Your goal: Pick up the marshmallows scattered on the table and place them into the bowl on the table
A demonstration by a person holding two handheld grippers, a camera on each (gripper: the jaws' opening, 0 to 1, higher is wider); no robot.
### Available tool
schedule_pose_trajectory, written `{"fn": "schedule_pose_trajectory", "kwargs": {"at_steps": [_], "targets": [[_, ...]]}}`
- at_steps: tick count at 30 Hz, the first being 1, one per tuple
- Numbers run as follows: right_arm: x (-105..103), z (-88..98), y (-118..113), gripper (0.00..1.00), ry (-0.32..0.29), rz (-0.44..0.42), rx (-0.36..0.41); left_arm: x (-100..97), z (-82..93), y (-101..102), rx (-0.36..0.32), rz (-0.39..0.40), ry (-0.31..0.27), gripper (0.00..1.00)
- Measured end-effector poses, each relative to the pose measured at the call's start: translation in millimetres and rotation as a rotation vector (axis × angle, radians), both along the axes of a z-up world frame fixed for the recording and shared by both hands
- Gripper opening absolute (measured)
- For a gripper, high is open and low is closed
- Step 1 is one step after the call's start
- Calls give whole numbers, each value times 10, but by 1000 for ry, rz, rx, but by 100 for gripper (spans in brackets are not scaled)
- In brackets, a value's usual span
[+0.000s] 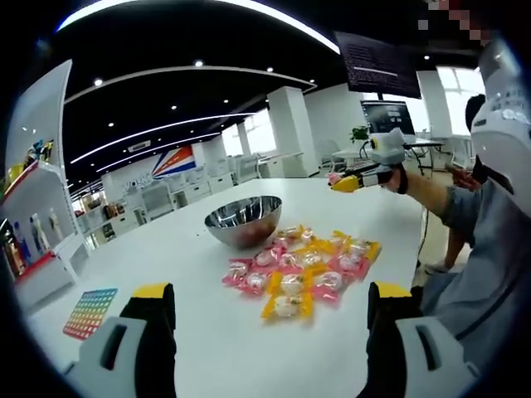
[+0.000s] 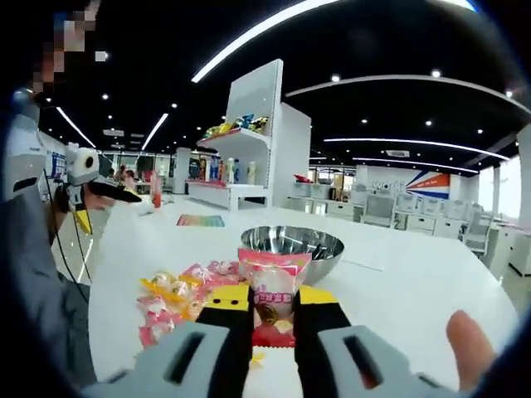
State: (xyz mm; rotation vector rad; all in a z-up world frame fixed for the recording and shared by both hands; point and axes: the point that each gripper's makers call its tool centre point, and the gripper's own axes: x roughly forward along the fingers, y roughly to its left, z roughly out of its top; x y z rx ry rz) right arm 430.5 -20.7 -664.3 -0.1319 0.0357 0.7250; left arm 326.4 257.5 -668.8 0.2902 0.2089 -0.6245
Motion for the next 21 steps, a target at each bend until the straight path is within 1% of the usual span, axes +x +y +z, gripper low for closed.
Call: {"fn": "schedule_pose_trajectory", "kwargs": {"at_steps": [5,9,18,21], "targets": [[-218,92,25,14,-18,15,-1,-5,11,-14,0,-6,0,96],[-303,105,42,14,-16,27,-10,-10,3,-4,8,-6,1,96],[-530,151,88,14,-22,37,12,-26,-4,35,13,1,1,96],[-605,149,130,14,-17,48,8,-22,-7,42,12,3,3,96]]}}
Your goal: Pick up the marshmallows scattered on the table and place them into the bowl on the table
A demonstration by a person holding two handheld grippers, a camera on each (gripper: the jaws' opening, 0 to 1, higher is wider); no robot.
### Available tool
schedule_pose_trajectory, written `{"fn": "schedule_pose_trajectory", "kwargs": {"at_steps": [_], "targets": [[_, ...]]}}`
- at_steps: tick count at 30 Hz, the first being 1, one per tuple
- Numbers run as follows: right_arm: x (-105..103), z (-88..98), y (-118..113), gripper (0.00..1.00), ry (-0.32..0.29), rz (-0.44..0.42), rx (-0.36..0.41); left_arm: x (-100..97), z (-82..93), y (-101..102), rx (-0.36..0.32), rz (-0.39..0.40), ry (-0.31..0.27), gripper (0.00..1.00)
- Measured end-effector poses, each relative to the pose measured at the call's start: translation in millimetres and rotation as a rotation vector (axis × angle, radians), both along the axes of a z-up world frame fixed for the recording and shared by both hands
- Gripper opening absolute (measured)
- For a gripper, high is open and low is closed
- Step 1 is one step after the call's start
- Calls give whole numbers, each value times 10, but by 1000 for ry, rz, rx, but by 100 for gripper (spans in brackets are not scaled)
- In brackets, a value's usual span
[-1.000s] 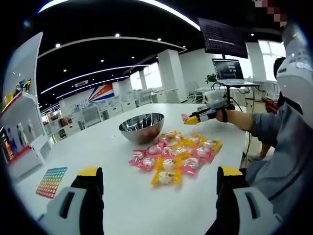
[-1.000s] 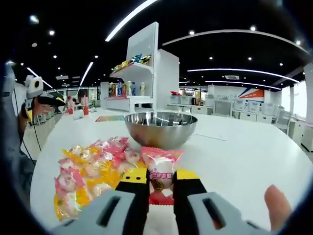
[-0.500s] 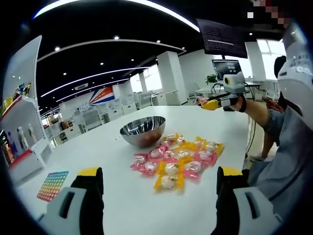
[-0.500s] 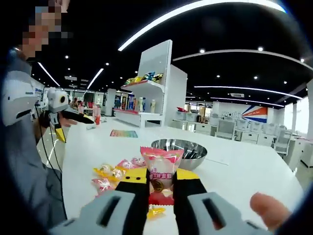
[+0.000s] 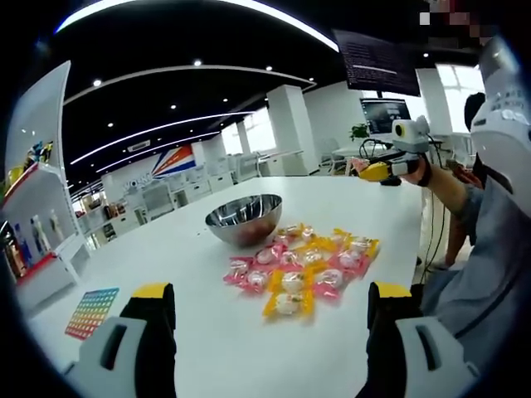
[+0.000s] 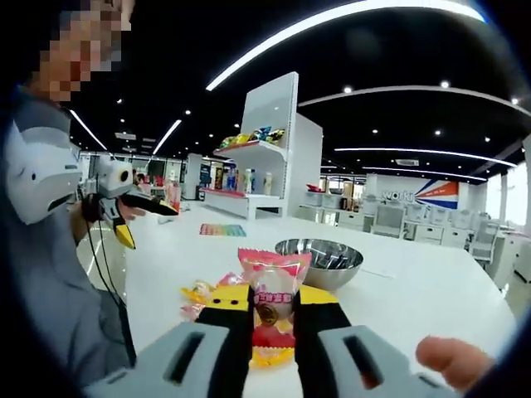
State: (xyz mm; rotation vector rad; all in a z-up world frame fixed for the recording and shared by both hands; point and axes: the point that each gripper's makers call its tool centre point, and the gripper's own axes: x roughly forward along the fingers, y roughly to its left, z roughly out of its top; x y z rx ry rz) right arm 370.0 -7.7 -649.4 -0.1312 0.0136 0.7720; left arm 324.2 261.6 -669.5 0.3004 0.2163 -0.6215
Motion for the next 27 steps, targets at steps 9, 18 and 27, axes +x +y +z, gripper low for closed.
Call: {"fn": "schedule_pose_trajectory", "kwargs": {"at_steps": [9,18,27], "targets": [[-139,297,-21,14,-47,-16,34,4,-1,4,4,-2,-3,96],[-201,1214,227,14,-220,84,16,-34,-13,-25,16,-13,-7,96],[139,2078,538,14,-333,98,-30,-68,3,17,20,2,-11,96]]}}
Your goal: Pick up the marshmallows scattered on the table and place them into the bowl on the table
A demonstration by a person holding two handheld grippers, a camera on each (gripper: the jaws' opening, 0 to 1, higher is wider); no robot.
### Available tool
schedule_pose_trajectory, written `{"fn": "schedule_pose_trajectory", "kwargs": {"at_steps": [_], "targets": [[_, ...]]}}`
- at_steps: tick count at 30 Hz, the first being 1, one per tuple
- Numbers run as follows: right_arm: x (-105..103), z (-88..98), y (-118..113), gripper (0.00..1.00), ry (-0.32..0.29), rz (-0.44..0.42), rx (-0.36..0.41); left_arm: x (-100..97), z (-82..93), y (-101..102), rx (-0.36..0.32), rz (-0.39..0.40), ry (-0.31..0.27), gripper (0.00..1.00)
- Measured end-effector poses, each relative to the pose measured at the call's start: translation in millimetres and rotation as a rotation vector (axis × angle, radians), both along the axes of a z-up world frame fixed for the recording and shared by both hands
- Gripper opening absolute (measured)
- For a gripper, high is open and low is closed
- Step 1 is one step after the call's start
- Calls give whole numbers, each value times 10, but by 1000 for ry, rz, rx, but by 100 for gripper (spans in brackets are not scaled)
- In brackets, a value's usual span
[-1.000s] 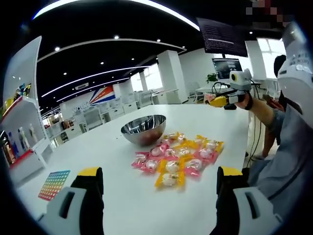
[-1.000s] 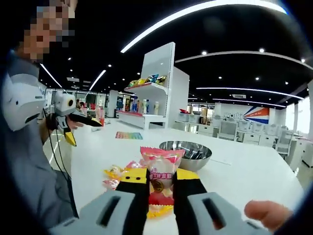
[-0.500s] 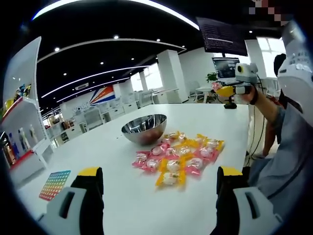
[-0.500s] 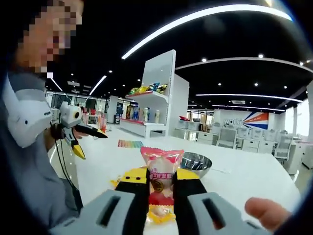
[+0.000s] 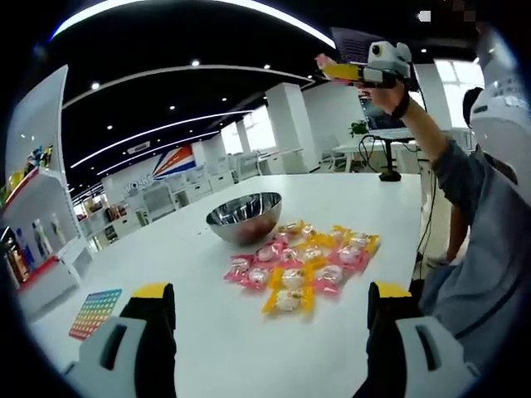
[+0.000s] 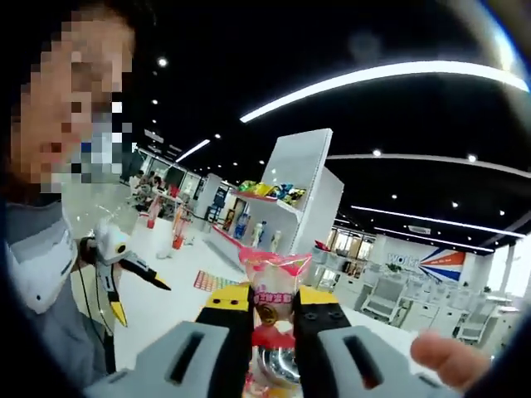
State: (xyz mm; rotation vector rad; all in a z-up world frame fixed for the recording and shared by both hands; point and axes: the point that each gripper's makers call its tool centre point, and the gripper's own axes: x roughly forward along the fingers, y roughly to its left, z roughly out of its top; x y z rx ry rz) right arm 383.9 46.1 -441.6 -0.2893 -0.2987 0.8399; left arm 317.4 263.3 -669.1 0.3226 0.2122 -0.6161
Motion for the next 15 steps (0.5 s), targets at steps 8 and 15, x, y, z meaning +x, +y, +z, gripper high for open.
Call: {"fn": "schedule_pose_trajectory", "kwargs": {"at_steps": [8,15], "targets": [[1046,173,128,14,85,-104,-16,-50,53,7,13,-1,-18,96],[1912,-541,432,15,249,-173,-81,-76,75,19,13,1,-27,96]]}}
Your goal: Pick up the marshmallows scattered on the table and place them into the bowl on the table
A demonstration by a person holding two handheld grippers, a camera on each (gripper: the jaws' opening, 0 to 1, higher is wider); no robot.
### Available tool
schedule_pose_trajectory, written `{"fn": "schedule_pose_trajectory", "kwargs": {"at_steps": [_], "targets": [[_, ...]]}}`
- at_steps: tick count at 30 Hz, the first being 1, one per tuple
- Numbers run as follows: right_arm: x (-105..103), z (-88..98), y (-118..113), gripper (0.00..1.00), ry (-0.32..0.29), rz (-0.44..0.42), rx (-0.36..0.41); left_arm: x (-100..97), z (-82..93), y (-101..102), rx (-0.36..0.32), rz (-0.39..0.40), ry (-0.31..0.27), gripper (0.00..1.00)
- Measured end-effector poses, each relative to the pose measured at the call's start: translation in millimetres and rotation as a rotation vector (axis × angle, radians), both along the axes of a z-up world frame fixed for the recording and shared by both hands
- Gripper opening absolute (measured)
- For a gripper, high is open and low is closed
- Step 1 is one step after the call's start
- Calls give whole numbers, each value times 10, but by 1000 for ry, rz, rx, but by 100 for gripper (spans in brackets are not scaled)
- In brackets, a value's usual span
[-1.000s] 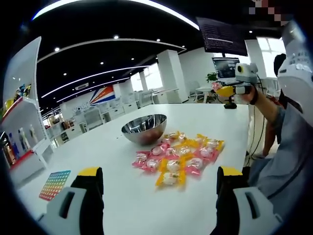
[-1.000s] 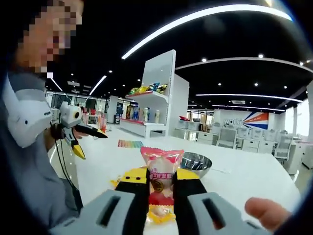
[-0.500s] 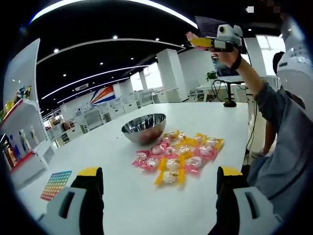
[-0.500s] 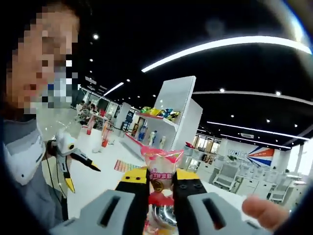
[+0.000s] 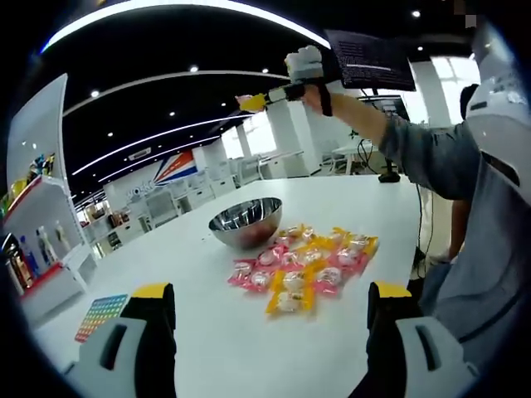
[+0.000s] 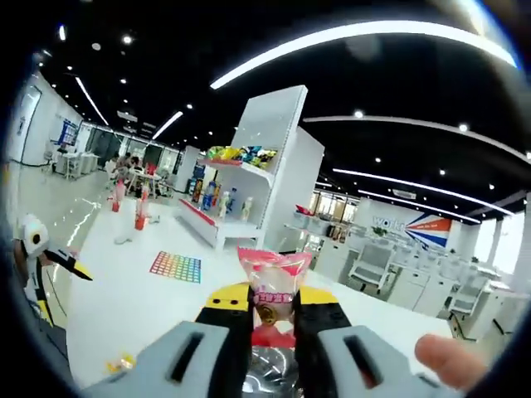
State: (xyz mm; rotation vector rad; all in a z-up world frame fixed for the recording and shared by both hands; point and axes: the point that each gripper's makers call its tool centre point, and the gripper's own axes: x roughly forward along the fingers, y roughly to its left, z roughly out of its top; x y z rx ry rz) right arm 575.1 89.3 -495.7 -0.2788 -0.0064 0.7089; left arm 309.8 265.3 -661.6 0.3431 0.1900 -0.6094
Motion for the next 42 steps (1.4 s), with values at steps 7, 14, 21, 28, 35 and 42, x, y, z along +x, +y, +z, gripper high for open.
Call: {"fn": "schedule_pose_trajectory", "kwargs": {"at_steps": [7,14,21,28,35,42], "targets": [[480,-1063,258,15,216,-29,-22,-33,-36,13,8,2,4,96],[596,-2027,341,15,374,-77,-107,-20,-16,99,-3,32,-1,96],[561,-2438,295,16,454,-94,-180,-41,-15,108,-3,31,-3,96],[544,-2442,251,21,455,-100,-164,-36,-2,142,-1,40,-8,96],[533,-2354,234,33,406,-87,-144,-41,-28,130,3,38,-2,96],[548,-2152,196,35,327,-93,-127,-51,-36,110,2,33,-1,96]]}}
